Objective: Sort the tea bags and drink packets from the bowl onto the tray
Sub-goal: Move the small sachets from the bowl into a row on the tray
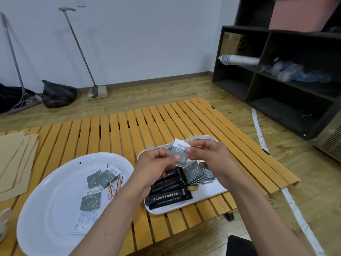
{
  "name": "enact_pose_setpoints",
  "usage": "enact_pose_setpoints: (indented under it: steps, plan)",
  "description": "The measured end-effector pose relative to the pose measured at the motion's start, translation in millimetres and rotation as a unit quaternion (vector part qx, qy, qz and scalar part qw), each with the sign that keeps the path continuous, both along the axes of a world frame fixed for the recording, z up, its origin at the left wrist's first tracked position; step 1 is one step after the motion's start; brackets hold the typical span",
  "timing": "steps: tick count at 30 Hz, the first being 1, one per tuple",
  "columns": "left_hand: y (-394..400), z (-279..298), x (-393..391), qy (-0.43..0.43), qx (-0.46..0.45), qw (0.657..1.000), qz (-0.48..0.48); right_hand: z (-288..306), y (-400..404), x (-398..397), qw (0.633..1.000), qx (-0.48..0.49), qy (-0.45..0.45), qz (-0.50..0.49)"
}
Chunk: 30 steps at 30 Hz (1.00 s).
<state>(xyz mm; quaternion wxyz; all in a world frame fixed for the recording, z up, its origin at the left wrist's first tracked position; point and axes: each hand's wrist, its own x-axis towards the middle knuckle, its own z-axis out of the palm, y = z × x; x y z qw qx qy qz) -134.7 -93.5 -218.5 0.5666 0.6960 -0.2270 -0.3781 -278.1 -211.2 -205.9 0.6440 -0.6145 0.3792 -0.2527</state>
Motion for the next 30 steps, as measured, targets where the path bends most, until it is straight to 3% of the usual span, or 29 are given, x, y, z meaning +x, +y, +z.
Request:
enact_pose_setpoints:
  steps: [4, 9, 13, 15, 21, 26, 30]
  plan:
    - [2, 2, 1, -0.031, 0.018, 0.999, -0.019, -4, -6, 0, 0.999, -0.008, -0.002, -0.038]
    - [6, -1, 16, -0.153, 0.009, 0.988, 0.012, -12, -17, -9, 0.983, -0.121, 0.129, -0.043]
    - [12, -9, 24, -0.363, 0.060, 0.930, -0.006, -21, -20, -4, 0.967, -0.168, 0.183, -0.050]
    - [15, -11, 25, -0.420, 0.077, 0.904, -0.014, -24, -20, -2, 0.961, -0.188, 0.195, -0.056]
    - [28, -7, 39, -0.494, 0.111, 0.862, -0.033, -27, -20, 4, 0.942, -0.230, 0.235, -0.066]
    - [64, -2, 81, -0.521, 0.179, 0.835, -0.005, -9, 2, 15, 0.913, -0.345, 0.200, -0.089]
    - [102, -12, 122, -0.493, 0.245, 0.834, 0.044, -4, 47, 52, 0.915, -0.378, 0.141, 0.023]
